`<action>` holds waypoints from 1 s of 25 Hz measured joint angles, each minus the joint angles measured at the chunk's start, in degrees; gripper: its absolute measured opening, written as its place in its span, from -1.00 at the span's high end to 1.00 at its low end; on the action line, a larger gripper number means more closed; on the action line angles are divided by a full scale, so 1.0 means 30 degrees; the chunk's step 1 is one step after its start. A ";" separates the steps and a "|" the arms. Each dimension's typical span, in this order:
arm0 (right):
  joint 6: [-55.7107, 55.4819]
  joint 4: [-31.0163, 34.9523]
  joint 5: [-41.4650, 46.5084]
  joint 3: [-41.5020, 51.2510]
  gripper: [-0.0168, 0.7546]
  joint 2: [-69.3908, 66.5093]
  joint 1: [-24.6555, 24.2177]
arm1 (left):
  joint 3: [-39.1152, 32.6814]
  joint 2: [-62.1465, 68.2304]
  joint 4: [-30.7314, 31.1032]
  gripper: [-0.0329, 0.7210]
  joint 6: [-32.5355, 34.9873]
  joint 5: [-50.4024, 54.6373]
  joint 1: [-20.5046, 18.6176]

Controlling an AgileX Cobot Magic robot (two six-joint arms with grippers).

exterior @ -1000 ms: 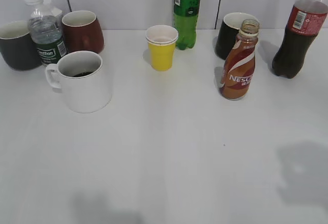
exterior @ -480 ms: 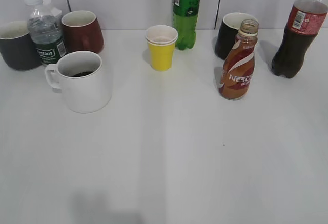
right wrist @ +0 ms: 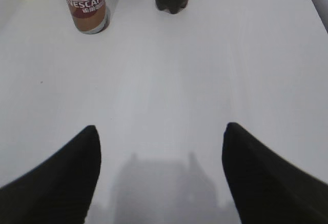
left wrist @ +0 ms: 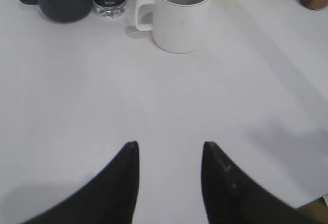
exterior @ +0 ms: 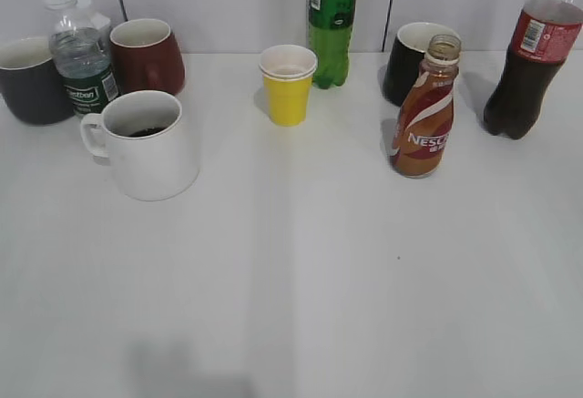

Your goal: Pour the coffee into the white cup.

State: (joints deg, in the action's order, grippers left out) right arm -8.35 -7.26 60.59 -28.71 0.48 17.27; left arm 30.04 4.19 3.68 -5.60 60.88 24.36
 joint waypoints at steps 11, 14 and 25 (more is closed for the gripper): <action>-0.0023 -0.0039 -0.0064 0.0000 -0.53 0.0000 0.0000 | 0.0000 0.0000 0.0000 0.14 0.0016 0.0000 0.0000; -0.0023 -0.0039 -0.0064 0.0000 -0.53 0.0000 0.0000 | 0.0000 0.0000 0.0000 0.14 0.0016 0.0000 0.0000; -0.0023 -0.0052 -0.0081 0.0000 -0.53 0.0000 -0.0592 | -0.0022 -0.0041 -0.0007 0.14 0.0016 0.0000 -0.3042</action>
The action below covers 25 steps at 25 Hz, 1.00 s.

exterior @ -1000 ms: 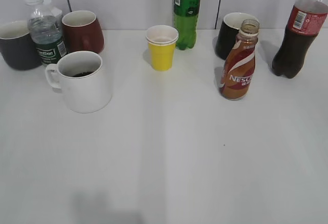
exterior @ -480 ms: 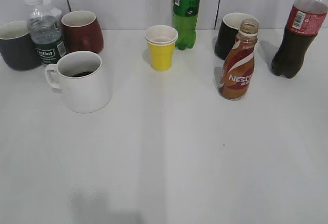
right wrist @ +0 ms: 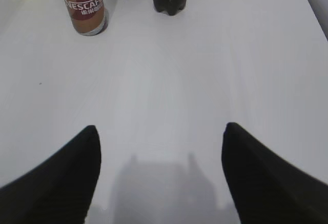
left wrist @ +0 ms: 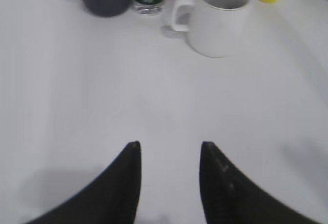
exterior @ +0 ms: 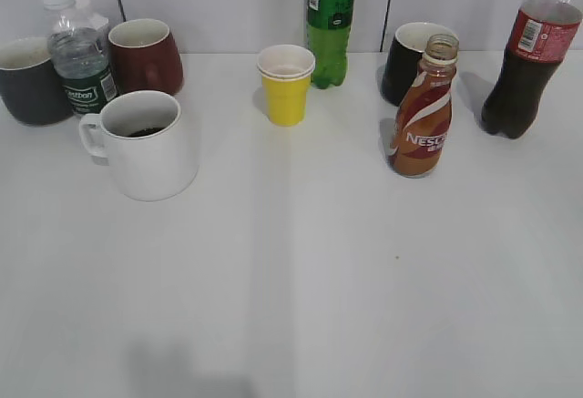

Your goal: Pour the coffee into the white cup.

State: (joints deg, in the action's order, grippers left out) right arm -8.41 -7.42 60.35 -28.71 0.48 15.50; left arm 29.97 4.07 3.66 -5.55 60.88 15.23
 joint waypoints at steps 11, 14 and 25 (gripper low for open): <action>-0.0017 -0.0027 -0.0038 0.0000 -0.52 0.0000 -0.3713 | 0.0000 -0.1501 -0.0015 0.15 0.0000 0.0002 -0.4168; -0.0017 -0.0051 -0.0046 0.0000 -0.52 0.0000 -0.3780 | 0.0000 -0.1501 -0.0015 0.15 0.0000 0.0002 -0.4323; -0.0043 -0.0051 -0.0046 0.0000 -0.52 0.0000 -0.3778 | 0.0000 -0.1501 -0.0015 0.20 0.0000 0.0002 -0.4323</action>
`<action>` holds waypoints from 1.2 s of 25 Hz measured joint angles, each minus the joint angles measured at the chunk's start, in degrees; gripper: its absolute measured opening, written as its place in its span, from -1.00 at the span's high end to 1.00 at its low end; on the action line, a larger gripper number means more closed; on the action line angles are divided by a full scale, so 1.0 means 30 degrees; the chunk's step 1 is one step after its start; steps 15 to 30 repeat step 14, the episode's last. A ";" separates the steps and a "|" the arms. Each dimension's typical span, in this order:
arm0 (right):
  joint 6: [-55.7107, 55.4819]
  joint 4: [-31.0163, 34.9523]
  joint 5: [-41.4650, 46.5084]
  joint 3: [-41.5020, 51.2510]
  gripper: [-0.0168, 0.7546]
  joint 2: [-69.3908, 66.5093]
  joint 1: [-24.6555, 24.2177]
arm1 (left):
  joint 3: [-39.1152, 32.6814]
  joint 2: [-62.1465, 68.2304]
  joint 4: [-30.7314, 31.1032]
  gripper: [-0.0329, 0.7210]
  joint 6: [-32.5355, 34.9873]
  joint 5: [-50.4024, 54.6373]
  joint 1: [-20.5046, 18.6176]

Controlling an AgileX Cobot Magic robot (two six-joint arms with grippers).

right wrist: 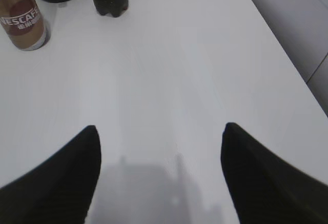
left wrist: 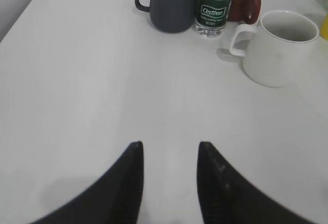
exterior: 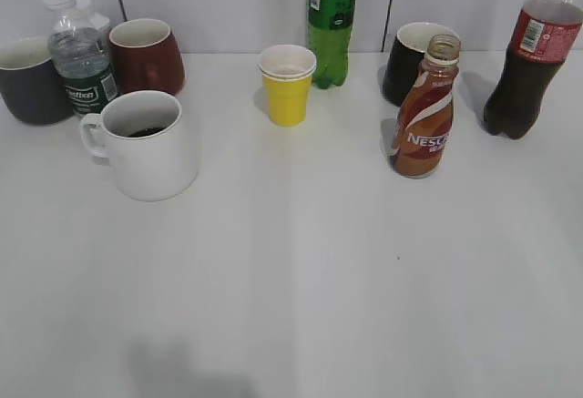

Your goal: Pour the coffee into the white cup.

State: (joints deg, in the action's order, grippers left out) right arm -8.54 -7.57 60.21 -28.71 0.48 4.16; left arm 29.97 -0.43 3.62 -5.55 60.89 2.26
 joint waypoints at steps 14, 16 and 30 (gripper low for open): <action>0.0000 0.0000 -0.0014 0.0000 -0.52 0.0000 0.0000 | 0.0000 0.0000 0.0000 0.27 0.0000 0.0000 0.0000; 0.0000 0.0000 -0.0014 0.0000 -0.52 0.0000 0.0000 | 0.0000 0.0000 0.0000 0.27 0.0000 0.0000 0.0000; 0.0000 0.0000 -0.0014 0.0000 -0.52 0.0000 0.0000 | 0.0000 0.0000 0.0000 0.27 0.0000 0.0000 0.0000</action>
